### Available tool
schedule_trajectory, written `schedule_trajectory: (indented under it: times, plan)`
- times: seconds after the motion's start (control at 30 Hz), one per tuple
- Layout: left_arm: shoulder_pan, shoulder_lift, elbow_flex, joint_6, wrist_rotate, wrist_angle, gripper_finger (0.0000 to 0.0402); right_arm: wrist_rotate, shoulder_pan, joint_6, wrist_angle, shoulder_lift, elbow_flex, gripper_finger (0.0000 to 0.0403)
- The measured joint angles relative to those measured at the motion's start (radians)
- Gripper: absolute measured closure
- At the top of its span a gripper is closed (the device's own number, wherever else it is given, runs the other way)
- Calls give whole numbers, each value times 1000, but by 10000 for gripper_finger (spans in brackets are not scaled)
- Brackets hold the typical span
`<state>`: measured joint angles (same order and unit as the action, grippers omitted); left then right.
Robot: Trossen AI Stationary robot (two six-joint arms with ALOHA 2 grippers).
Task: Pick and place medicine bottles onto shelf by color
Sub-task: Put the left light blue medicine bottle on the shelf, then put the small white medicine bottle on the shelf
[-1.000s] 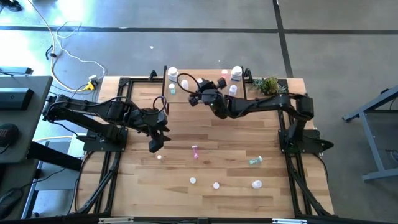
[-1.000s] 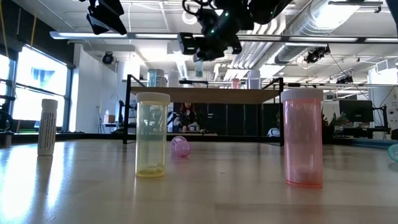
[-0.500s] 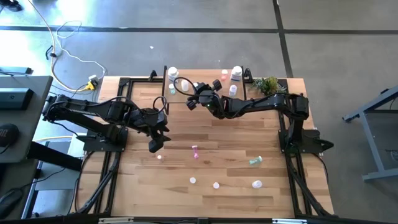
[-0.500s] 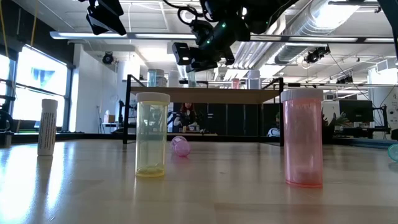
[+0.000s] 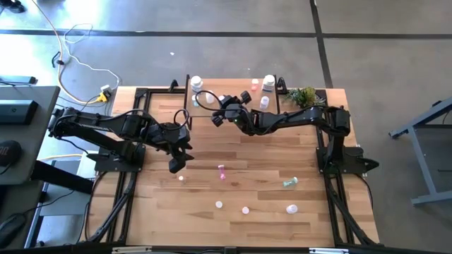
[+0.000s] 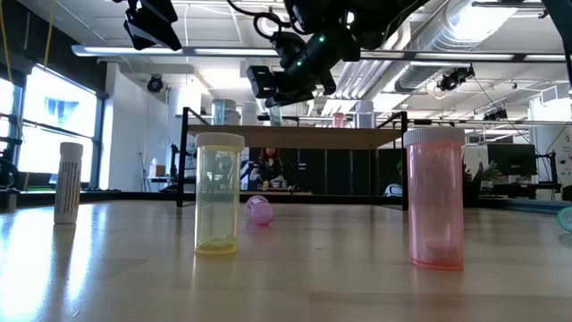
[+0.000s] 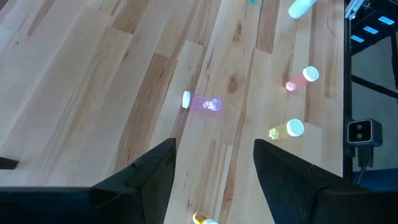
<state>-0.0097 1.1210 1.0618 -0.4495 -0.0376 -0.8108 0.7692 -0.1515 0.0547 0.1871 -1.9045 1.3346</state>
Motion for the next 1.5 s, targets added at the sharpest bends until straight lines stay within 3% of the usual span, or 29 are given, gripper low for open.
schedule_trajectory:
  times: [0.5,1.27,1.5]
  plan:
    - [0,0,0,0,0,0,198,41,17,16,-5,0,0,239]
    - [0,0,0,33,0,0,198,41,31,15,54,16,0,237]
    - [0,0,0,30,0,-4,198,40,49,-21,61,75,0,237]
